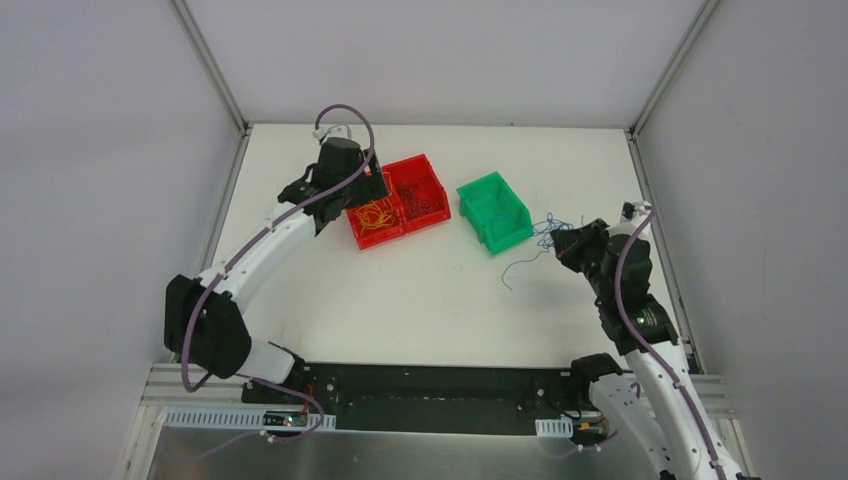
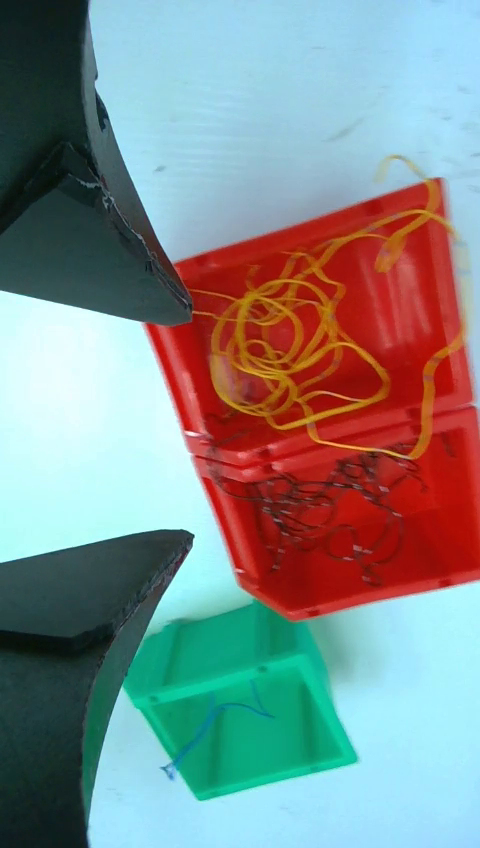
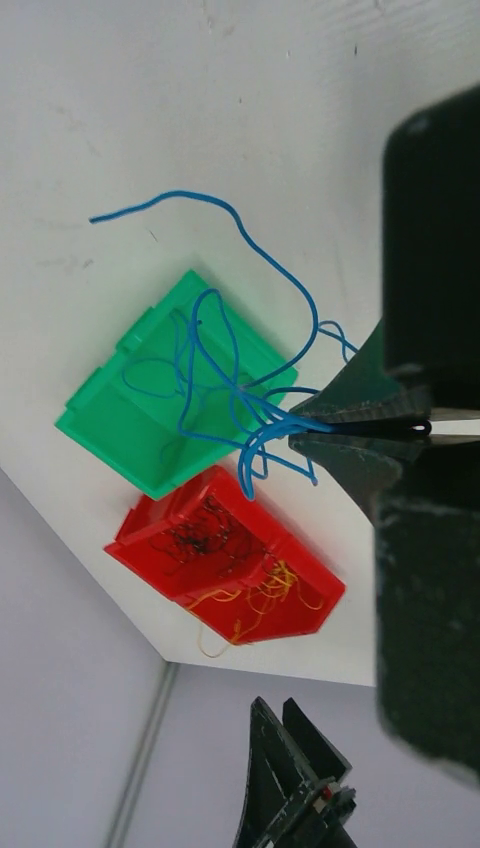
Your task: Untangle the cables
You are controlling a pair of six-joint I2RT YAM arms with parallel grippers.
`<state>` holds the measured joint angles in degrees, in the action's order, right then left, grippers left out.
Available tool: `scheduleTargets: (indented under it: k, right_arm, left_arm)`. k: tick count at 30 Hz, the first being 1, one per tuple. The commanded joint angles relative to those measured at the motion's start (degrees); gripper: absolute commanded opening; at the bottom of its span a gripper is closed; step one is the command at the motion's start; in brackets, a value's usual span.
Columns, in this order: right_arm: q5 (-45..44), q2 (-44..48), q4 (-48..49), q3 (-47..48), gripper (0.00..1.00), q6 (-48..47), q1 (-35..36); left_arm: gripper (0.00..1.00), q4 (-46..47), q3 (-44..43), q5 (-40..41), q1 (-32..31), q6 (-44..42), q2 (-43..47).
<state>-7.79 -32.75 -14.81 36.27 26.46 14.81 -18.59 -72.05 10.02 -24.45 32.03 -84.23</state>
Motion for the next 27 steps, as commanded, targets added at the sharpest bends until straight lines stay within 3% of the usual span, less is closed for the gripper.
scheduleTargets:
  k: [1,8,15,19,23,27]
  right_arm:
    - [10.3,-2.2,6.6,0.5,0.00,-2.9,-0.2]
    - [16.4,-11.1,17.5,2.4,0.00,-4.6,-0.2]
    - [26.2,-21.5,27.7,7.0,0.00,-8.7,-0.3]
    - [16.9,-25.9,24.0,10.6,0.00,-11.5,-0.4]
    - [6.8,-27.4,32.7,8.3,0.00,-16.4,-0.4]
    - [6.1,-29.3,39.7,6.7,0.00,-18.9,0.5]
  left_arm:
    - [0.78,6.1,9.2,-3.4,-2.7,2.7,9.1]
    - [0.87,16.0,23.5,-11.6,-4.6,4.7,22.6]
    - [0.98,24.0,31.3,-15.2,-4.6,4.5,28.1]
    - [0.98,24.4,32.4,-15.0,-4.6,3.9,28.9]
    - [0.98,25.1,32.9,-14.4,-4.6,3.8,29.7]
    - [0.98,25.1,33.1,-14.4,-4.6,3.7,30.1]
